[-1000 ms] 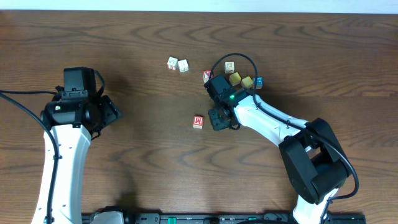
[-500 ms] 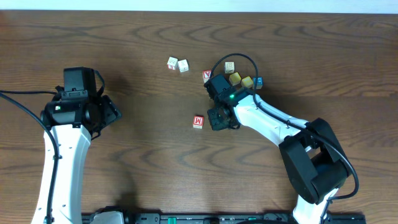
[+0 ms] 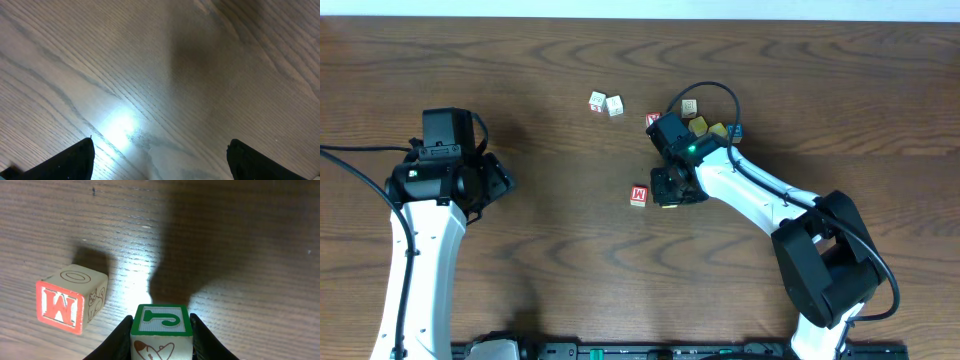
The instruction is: Lift 3 blocks
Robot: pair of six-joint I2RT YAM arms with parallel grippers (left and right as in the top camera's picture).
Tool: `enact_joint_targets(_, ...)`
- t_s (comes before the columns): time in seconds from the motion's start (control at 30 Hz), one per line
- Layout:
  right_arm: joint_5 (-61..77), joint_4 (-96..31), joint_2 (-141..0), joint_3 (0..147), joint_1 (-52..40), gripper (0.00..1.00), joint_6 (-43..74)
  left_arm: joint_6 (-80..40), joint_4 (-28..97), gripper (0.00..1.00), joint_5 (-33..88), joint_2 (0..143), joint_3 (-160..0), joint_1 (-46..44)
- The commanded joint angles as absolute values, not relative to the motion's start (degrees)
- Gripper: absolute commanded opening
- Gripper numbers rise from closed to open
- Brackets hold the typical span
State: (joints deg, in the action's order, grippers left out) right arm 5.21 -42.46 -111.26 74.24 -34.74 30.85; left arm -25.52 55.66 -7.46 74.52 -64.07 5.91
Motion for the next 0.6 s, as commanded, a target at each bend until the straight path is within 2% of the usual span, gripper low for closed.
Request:
enact_joint_targets(0.0, 5.3, -42.7, -112.3, 75.1, -35.5, 0.20, 36.1, -25.8, 55.9, 0.85, -8.0, 74.7, -64.3, 6.2)
enact_joint_targets(0.57, -2.8, -42.0, -114.2, 75.0, -35.2, 0.21, 37.3, -25.8, 55.9, 0.85, -8.0, 74.7, -64.3, 6.2)
